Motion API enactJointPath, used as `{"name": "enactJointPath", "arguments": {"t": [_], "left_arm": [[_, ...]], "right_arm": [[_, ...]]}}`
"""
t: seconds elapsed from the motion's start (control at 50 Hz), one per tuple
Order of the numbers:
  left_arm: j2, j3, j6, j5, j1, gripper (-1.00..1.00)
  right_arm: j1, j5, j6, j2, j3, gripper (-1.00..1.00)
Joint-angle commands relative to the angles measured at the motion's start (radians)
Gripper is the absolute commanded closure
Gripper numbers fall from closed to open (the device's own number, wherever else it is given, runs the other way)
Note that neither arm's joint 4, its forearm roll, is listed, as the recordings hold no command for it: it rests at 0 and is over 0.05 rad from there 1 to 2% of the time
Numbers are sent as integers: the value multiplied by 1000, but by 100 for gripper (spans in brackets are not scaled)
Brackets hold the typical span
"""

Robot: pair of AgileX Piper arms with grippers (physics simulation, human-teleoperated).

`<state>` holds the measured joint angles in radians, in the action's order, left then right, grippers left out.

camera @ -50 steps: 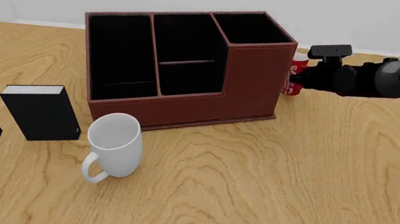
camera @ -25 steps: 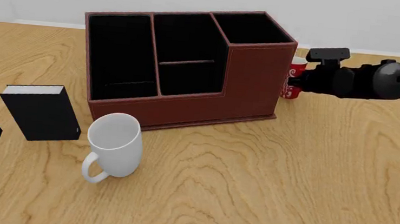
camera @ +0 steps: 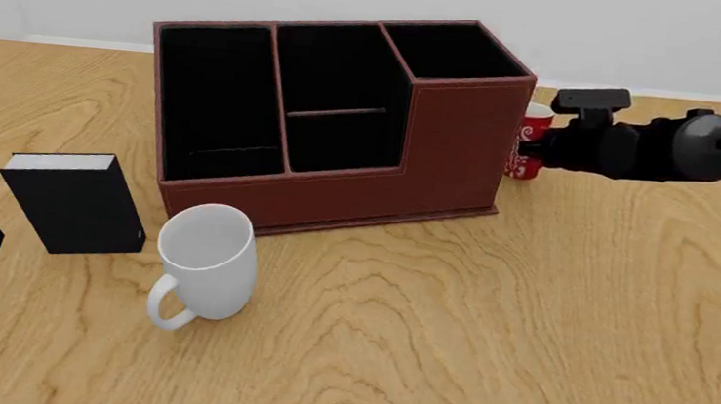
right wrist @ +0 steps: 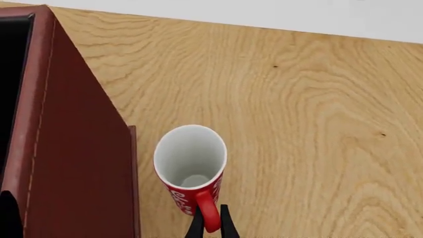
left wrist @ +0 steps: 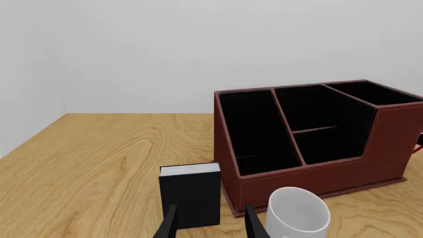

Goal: Pick up the red mug and place it to the right of the caddy.

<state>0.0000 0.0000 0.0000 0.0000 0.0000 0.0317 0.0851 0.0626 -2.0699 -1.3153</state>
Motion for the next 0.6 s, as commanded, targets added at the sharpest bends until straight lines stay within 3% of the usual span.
{"name": "enactJointPath", "arguments": {"t": [0.02, 0.52, 0.54, 0.6], "left_arm": [[0, 0, 0, 0, 0, -100], [0, 0, 0, 0, 0, -100], [0, 0, 0, 0, 0, -100], [0, 0, 0, 0, 0, -100]], "right_arm": [[13, -2, -22, 7, 18, 100], [20, 31, -43, 31, 81, 100], [17, 33, -42, 30, 81, -100], [16, 36, -46, 32, 87, -100]]}}
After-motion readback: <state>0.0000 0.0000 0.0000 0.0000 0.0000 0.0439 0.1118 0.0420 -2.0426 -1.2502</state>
